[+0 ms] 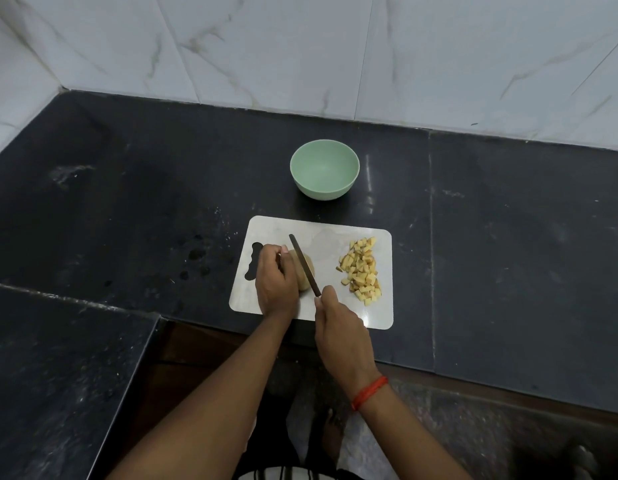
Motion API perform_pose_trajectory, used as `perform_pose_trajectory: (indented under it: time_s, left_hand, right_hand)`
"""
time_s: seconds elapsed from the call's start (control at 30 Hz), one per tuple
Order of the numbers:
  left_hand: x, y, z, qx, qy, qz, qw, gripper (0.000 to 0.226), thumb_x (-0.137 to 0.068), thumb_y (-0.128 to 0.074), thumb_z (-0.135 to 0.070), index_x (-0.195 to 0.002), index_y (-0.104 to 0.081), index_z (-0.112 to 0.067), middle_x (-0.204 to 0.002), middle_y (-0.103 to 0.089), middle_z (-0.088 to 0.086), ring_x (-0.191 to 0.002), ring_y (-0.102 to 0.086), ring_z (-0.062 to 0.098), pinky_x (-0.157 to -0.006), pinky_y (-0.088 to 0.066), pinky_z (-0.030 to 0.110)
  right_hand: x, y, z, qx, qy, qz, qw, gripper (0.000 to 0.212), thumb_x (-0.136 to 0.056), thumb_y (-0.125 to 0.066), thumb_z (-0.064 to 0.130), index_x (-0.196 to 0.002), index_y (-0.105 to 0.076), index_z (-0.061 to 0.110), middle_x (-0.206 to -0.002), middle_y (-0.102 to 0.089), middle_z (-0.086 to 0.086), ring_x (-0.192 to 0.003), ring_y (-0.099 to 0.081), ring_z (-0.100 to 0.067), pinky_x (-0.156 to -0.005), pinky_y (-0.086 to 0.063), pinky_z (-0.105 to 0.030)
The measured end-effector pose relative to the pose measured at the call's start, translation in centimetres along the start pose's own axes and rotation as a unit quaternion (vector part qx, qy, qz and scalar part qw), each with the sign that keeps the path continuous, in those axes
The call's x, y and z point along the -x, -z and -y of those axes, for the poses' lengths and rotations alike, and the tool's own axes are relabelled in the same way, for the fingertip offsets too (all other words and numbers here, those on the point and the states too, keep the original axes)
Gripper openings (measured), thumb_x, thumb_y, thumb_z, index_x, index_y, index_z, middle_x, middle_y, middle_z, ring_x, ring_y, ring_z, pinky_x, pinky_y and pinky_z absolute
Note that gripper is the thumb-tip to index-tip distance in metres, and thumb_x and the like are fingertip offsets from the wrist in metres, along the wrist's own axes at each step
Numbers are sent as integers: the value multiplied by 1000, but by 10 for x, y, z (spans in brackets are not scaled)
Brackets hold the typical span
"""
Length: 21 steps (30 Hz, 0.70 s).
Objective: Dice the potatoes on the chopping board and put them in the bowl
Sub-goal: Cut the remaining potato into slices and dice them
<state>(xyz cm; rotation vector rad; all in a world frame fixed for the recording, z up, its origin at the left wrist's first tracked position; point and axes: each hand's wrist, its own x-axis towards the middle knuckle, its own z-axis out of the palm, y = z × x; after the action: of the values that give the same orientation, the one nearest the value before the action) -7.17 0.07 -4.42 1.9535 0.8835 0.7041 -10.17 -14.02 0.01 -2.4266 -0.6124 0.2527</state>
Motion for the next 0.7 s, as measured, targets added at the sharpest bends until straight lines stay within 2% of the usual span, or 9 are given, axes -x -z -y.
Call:
perform_pose_trajectory:
  time_s: [0.1, 0.17, 0.33, 0.43, 0.53, 0.7]
  left_hand:
    - [0, -1, 1, -2, 8, -2, 1000, 22, -107, -47, -28, -86, -46, -19, -84, -55, -2, -75, -52, 12, -65, -38, 24]
    - [0, -1, 1, -3, 7, -2, 1000, 22, -107, -47, -28, -87, -48, -18, -86, -56, -2, -77, -53, 15, -66, -39, 27]
    - [1, 0, 1, -4, -9, 1, 1000, 25, -107, -46, -31, -88, -49, -16, -85, -57, -2, -77, -54, 14, -65, -39, 20]
    - [1, 0, 2, -9, -19, 10, 1000, 23, -107, -46, -31, -89, -49, -19, -85, -57, -4, -78, -55, 15, -66, -41, 22]
    - [0, 1, 4, -17, -23, 24, 999, 23, -107, -45, -33, -89, -48, -20, -86, -57, -7, -80, -57, 15, -68, -43, 28]
    - [-1, 0, 4, -23, -9, 32, 999, 24, -107, -44, -34, -86, -46, -22, -82, -57, -8, -78, -56, 15, -65, -42, 27]
  right_hand:
    - [8, 8, -4, 20, -5, 21, 1000, 12, -108, -30, 33, -97, -26, 30, -73, -59, 0, -60, -58, -25, -55, -50, -40]
    - [12, 10, -4, 29, -12, 30, 999, 13, -108, -29, 33, -96, -24, 30, -74, -59, 1, -61, -58, -23, -55, -48, -38]
    - [8, 5, 0, 67, -8, 25, 997, 6, -108, -30, 29, -103, -28, 27, -75, -59, -1, -60, -59, -25, -54, -51, -40]
    - [-6, 9, 4, 58, 2, 30, 998, 4, -106, -35, 24, -107, -31, 25, -73, -61, -4, -61, -60, -27, -51, -44, -37]
    - [-27, 13, 11, 56, 8, 36, 998, 13, -104, -38, 18, -117, -38, 19, -78, -64, -8, -67, -63, -32, -53, -34, -33]
    - [-51, 12, 33, 72, 6, 42, 996, 22, -105, -37, 18, -127, -40, 16, -89, -69, -11, -75, -68, -32, -56, -34, -31]
